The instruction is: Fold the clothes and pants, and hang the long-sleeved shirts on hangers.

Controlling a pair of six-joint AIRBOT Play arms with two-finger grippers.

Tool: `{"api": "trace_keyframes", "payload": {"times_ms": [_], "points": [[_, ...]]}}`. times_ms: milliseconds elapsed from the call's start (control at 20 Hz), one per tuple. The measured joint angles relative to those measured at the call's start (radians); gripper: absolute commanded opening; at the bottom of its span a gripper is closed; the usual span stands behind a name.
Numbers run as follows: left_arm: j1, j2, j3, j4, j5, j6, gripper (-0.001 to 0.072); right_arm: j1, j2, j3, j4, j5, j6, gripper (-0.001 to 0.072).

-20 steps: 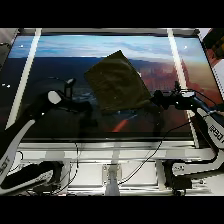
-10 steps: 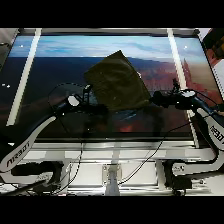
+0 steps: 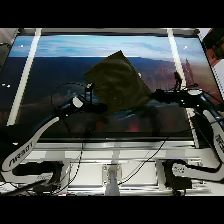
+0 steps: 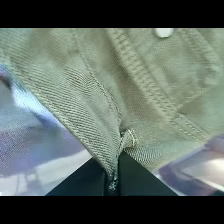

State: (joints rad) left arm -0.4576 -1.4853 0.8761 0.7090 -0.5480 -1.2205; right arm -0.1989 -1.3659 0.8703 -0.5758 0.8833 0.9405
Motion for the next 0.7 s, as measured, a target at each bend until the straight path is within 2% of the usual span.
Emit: {"api": "trace_keyframes", "payload": {"times_ms": [200,400,700], "points": [[0.065,0.110,0.064,-0.003,-0.122,0.029,0.0037,0.000,0.195,0.000,-0.002,0.033,-0.013,0.0032],[0.158,0.336,0.123,-0.032,-0.209,0.042,0.0037,0.000,0.456,0.008,0.008,0.051,-0.009,0.0031],[0.242,0.757,0.151,-0.153,-0.213,0.045,0.0036,0.000,0.846,0.158,0.049,0.083,0.131,0.0031]]}}
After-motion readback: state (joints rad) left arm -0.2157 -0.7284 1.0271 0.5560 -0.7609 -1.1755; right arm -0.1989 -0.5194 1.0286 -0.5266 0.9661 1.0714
